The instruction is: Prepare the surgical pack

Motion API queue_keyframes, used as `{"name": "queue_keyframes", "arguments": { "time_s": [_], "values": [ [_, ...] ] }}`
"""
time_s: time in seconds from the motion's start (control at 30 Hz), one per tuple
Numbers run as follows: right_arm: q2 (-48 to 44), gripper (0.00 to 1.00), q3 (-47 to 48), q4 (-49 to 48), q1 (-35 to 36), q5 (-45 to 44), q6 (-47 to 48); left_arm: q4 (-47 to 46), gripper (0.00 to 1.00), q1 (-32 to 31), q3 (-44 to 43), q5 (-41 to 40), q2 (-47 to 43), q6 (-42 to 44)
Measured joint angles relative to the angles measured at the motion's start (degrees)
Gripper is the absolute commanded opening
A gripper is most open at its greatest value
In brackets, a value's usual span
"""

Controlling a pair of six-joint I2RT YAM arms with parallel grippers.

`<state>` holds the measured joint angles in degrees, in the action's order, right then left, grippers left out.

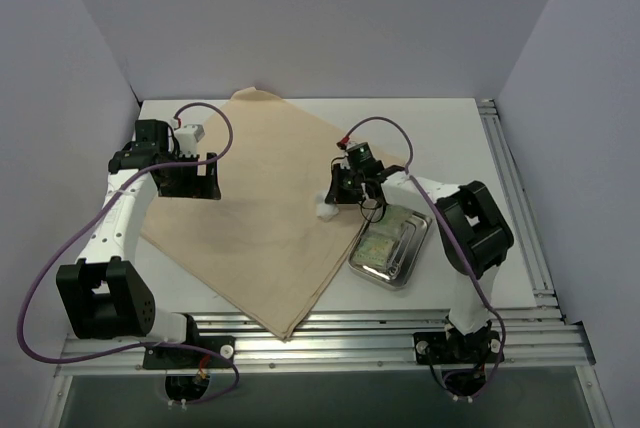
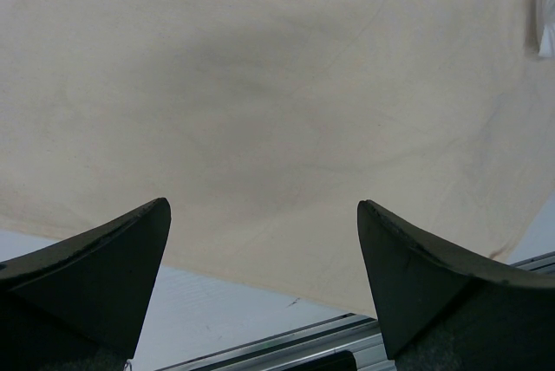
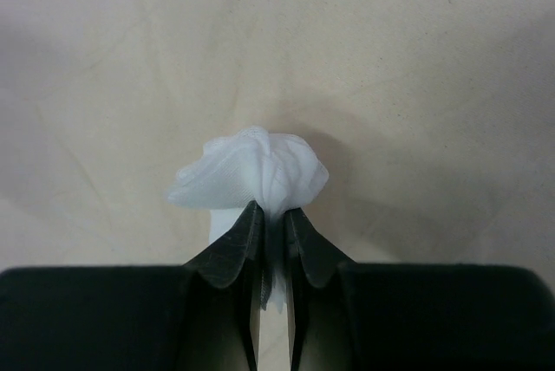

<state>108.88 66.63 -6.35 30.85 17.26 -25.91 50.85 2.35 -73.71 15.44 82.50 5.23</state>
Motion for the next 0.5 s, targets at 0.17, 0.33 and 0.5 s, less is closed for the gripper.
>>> {"name": "queue_keyframes", "arguments": {
  "time_s": [0.17, 0.33, 0.5],
  "values": [
    [-5.7, 0.00, -0.6, -0.3, -0.1, 0.0, -1.3, 0.0, 0.99, 0.0, 0.0, 0.0, -0.2, 0.0],
    [-12.5, 0.00, -2.1, -0.5, -1.4, -0.9, -2.8, 0.0, 0.99, 0.3, 0.0, 0.0, -0.9, 0.0],
    [-25.4, 0.00, -11.1, 1.9, -7.6, -4.8, -5.2, 0.0, 0.99, 0.6, 0.0, 0.5, -1.6, 0.0]
  ]
}}
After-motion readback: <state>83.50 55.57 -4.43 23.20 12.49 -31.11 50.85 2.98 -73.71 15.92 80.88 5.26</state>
